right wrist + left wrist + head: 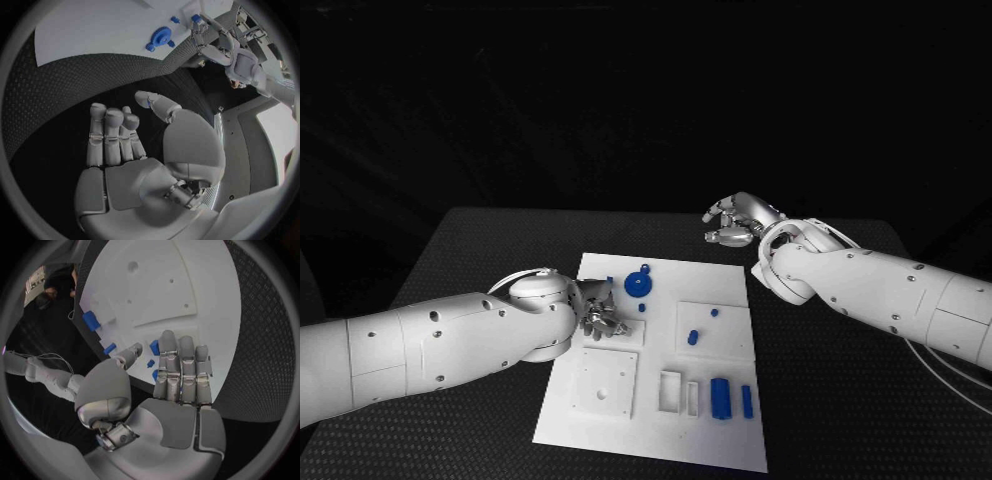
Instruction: Assemble the parts on the task board
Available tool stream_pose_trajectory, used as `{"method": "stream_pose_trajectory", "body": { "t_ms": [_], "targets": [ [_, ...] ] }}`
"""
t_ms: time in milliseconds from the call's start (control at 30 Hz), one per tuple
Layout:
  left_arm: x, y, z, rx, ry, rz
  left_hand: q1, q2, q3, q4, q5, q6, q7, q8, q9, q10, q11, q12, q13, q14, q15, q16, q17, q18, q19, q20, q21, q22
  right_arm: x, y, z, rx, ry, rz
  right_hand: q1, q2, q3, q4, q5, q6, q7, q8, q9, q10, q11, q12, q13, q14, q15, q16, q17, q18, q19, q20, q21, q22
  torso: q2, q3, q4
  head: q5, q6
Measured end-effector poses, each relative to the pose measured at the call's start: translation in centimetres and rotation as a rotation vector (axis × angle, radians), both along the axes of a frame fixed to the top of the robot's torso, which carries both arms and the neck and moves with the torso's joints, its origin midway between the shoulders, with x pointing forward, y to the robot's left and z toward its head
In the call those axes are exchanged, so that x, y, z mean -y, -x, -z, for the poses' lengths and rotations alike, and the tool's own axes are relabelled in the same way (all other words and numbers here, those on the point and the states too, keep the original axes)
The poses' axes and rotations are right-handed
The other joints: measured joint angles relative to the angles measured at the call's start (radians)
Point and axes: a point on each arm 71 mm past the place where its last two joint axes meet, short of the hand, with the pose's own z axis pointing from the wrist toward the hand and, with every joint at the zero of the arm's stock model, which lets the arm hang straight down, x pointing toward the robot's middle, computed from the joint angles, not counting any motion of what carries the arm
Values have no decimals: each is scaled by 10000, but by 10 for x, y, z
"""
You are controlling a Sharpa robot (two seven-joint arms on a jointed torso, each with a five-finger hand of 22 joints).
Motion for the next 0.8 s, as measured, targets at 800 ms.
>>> {"method": "stream_pose_trajectory", "body": {
  "t_ms": [800],
  "targets": [
    [-12,-4,-21,91,374,-255,52,-259,-29,768,0,-107,-38,-30,124,0,0,96,29,0,1,41,-8,-80,-48,30,-154,-34,3,-1,1,1,33,85,-32,32,0,0,0,-1,0,0,-8,-1,0,0,-8,1,3,0,-8,1,0,0,0,1,-10,11,11,43,216]
  ]
}}
